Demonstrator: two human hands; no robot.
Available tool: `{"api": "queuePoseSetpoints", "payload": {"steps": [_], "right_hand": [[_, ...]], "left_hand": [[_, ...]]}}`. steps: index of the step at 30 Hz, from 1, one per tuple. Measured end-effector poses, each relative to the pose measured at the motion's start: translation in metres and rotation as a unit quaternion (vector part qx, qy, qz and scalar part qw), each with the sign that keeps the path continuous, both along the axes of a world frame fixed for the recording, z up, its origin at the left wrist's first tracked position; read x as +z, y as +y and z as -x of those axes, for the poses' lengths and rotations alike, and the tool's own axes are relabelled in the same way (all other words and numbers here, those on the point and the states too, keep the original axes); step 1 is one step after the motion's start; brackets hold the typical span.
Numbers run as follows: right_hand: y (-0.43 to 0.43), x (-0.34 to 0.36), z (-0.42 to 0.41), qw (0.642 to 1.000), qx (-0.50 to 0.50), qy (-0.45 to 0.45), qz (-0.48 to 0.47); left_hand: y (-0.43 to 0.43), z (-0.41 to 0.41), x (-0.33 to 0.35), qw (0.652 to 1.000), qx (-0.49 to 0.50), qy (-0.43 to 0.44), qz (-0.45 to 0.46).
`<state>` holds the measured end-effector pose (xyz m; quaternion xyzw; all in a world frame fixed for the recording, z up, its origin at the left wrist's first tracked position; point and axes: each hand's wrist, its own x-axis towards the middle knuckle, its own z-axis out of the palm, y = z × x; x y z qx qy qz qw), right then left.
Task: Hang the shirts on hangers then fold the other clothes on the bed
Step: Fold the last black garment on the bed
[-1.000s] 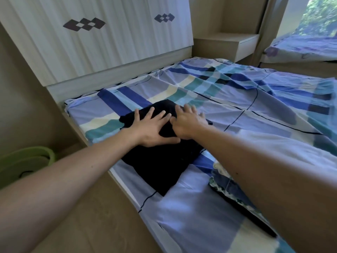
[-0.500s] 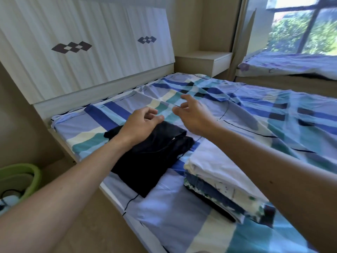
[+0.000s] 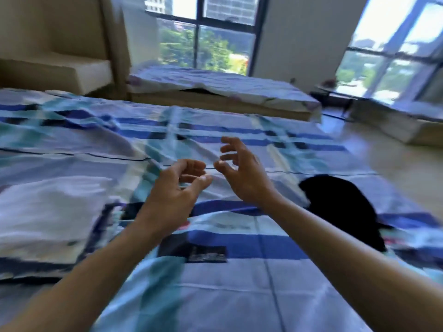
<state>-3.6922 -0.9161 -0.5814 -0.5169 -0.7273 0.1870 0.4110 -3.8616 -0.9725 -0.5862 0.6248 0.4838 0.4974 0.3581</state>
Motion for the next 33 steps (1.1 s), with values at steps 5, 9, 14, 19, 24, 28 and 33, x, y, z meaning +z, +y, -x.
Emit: {"api": "queuePoseSetpoints", "payload": {"steps": [5,9,14,19,24,28,33], "right_hand": [[-0.007,-0.046,-0.136,0.982,-0.18,-0.048,0.002],[-0.006,-0.075,-0.226,0.92,-0.336,-0.179,0.091],[-0.011,-0.114,-0.298,0.834,-0.418,-0.213,0.29],[-0.006,-0.124,-0.323,0.859,-0.42,-0.19,0.224],[0.005,-0.096,-0.315,0.916,-0.386,-0.034,0.105],[0.006,-0.048,-0.281,0.944,-0.288,0.157,0.039],[-0.018,-0.003,-0.209,0.962,-0.157,0.221,0.02]], "left_hand": [[-0.001,-0.082,-0.035,0.994,-0.092,0.054,0.025],[-0.005,-0.099,-0.056,0.988,-0.103,0.108,0.039],[-0.007,-0.098,-0.073,0.983,-0.107,0.142,0.045],[-0.005,-0.095,-0.078,0.98,-0.116,0.148,0.061],[-0.003,-0.09,-0.079,0.978,-0.124,0.15,0.071],[0.001,-0.092,-0.075,0.98,-0.124,0.135,0.073],[0.002,-0.094,-0.068,0.978,-0.15,0.004,0.147]]}}
